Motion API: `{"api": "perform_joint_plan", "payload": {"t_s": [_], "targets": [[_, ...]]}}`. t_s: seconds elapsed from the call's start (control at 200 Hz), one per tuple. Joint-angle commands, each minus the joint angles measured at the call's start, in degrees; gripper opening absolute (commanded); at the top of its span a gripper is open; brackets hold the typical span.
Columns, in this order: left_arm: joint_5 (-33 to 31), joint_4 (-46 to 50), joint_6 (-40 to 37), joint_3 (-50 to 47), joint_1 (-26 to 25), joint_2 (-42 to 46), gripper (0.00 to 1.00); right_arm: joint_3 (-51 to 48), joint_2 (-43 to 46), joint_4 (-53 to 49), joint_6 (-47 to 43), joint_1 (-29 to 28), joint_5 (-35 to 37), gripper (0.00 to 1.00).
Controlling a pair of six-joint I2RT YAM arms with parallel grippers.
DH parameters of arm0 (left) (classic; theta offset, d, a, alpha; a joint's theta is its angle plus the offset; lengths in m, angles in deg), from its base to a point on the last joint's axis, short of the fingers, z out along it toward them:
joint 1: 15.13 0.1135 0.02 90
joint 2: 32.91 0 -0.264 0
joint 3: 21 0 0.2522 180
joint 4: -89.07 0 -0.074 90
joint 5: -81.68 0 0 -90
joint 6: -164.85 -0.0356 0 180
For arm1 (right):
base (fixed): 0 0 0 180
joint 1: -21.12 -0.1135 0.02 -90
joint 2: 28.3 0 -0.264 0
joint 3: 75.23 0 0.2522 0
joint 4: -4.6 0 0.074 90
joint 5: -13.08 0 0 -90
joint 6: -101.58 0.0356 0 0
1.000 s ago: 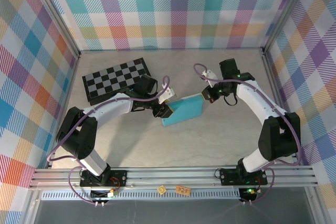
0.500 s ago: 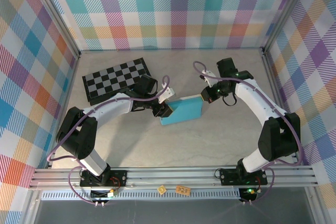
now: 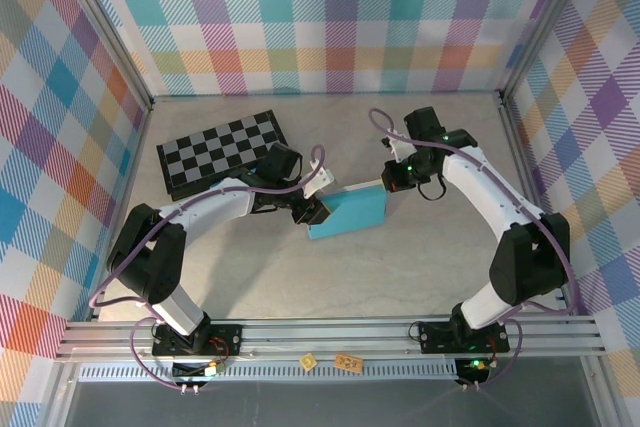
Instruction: Fold the paper box
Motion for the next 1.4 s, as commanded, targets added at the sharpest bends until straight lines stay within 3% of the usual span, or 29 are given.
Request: {"api": "perform_joint_plan", "payload": {"t_s": [0.0,0.26,0.41,0.93,1.395], "targets": [[-0.7,-0.7,0.5,1.9,-0.1,-1.0,0.40,2.1,-0.7,-2.9,4.4,-0.9,0.5,0.00],[-1.6,-1.2,2.1,1.7,-0.1,-0.7,0.40,-1.3,1.2,0.2,7.0,-2.1,2.4,0.00],[-2.8,-6.1,7.1,0.7,-0.1,0.6,0.50,-6.4,4.3,4.8,8.1,-3.6,5.3,0.00],[-6.0,-9.8,18.4,-4.3,-0.1,8.8,0.59,-11.8,9.6,10.2,9.6,-6.8,10.0,0.00],[-5.3,-6.6,15.9,-3.7,-1.1,5.7,0.62,-12.3,10.5,12.1,11.8,-9.5,14.0,0.00]]}}
